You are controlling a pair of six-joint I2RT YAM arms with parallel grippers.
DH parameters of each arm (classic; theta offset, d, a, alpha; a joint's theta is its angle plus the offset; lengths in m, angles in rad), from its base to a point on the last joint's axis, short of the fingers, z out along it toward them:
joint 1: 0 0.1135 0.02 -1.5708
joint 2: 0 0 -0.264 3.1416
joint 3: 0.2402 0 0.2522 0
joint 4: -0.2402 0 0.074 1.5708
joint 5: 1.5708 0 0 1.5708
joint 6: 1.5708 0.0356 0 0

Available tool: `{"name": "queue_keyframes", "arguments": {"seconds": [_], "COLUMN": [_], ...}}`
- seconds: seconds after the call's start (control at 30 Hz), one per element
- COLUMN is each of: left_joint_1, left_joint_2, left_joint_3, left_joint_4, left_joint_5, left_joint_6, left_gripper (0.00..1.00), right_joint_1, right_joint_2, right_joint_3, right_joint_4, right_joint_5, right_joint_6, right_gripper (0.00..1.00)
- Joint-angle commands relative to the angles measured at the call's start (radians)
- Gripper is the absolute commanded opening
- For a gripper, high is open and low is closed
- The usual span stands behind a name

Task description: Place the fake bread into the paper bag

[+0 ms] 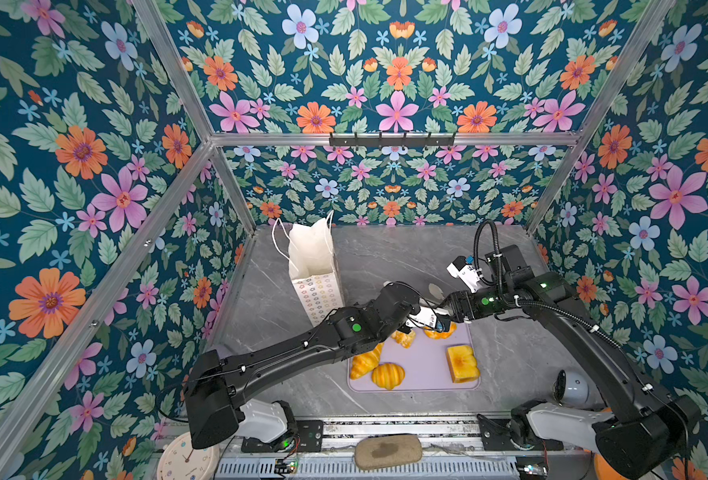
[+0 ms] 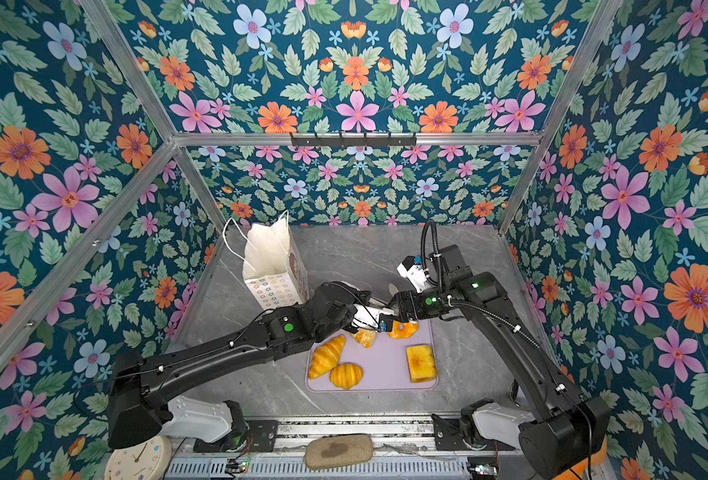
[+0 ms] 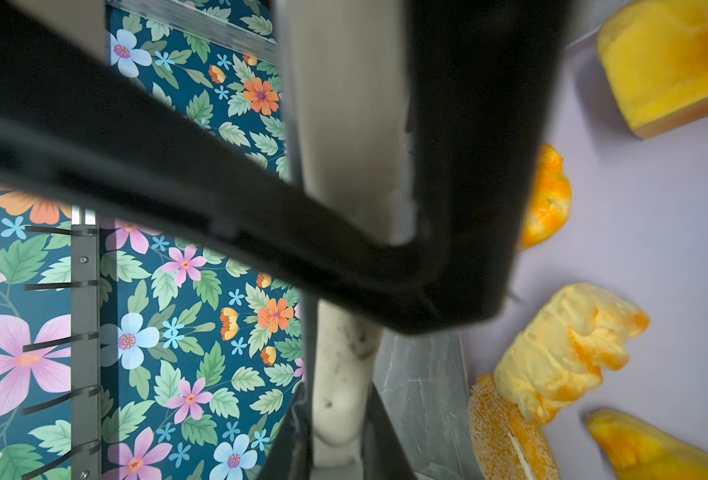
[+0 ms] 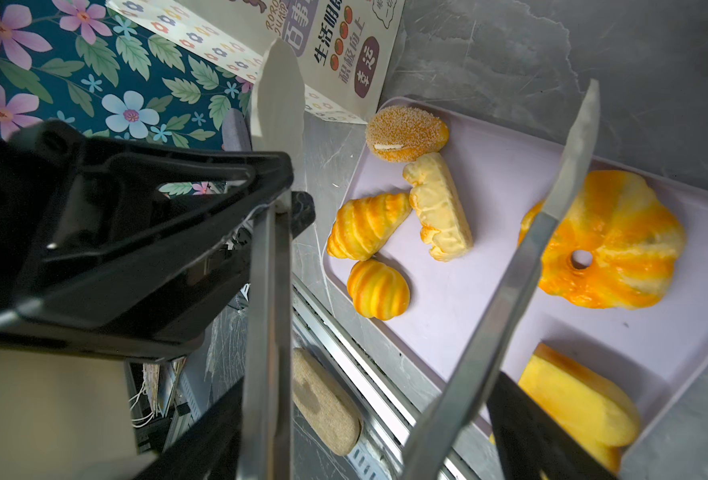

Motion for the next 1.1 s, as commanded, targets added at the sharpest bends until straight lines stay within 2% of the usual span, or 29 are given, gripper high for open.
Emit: {"name": "queue_keyframes", "arguments": {"seconds": [0.0, 0.23, 0.4, 0.63, 0.73, 0.97, 1.07], "left_joint_1": [-0.008, -0.023, -0.025, -0.028, -0.03, -0.031, -0.031], "left_joint_2": [0.027, 0.052, 0.046, 0.044, 0.043, 0.02, 0.007], "left_joint_3": [0.02, 0.033, 0.032, 0.033, 0.032, 0.012, -0.001], "left_joint_4": [0.062, 0.059, 0.06, 0.06, 0.06, 0.062, 0.067], "left_joint_5": [0.004, 0.017, 0.028, 0.038, 0.044, 0.093, 0.108], "left_joint_6": [-0.017, -0.012, -0.018, -0.036, -0.044, -0.082, -0.096], "left_gripper": [0.0, 0.0, 0.0, 0.0, 0.0, 0.12, 0.15], "right_joint_1": [0.013, 0.014, 0.016, 0.016, 0.016, 0.015, 0.016], "right_joint_2": [0.007, 0.024, 0.022, 0.02, 0.016, 0.006, 0.003], "right_joint_3": [-0.004, -0.015, -0.028, -0.048, -0.054, -0.079, -0.087], "right_joint_4": [0.071, 0.093, 0.11, 0.141, 0.148, 0.177, 0.19], "right_joint_5": [-0.121, -0.137, -0.146, -0.161, -0.163, -0.182, -0.195], "right_joint_6": [0.019, 0.023, 0.027, 0.036, 0.036, 0.034, 0.036], "right_gripper": [0.85, 0.85, 0.79, 0.57, 0.52, 0.35, 0.32]}}
